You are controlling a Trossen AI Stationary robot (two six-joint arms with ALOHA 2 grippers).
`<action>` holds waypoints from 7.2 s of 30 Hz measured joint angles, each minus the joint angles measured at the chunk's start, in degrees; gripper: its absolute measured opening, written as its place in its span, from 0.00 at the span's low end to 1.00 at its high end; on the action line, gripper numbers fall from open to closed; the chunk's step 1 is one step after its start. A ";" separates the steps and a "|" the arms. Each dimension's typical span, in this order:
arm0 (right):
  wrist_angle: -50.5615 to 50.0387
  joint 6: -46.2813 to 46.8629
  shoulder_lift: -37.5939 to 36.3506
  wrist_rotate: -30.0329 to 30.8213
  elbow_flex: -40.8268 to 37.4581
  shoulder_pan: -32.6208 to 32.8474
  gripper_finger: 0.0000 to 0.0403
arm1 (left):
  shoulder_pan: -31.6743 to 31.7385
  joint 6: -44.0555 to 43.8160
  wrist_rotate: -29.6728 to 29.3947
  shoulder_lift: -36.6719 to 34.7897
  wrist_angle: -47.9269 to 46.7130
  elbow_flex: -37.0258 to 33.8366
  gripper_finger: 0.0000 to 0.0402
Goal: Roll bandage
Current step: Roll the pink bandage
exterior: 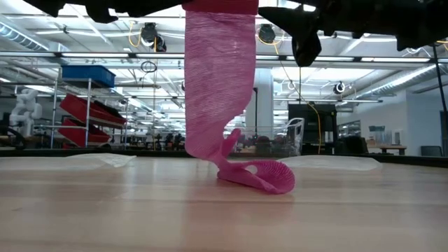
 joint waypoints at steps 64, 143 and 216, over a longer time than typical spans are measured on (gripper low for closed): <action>-9.11 -19.20 -4.50 1.57 3.80 -3.14 0.01 | 1.68 -34.22 1.96 0.02 13.72 0.26 0.06; -33.49 -8.37 3.94 4.41 13.56 -2.87 0.02 | 1.73 -39.94 15.11 0.07 18.90 0.22 0.06; -35.77 -2.22 -14.44 6.54 13.53 4.91 0.44 | 1.51 -14.32 8.11 0.02 4.47 2.01 0.06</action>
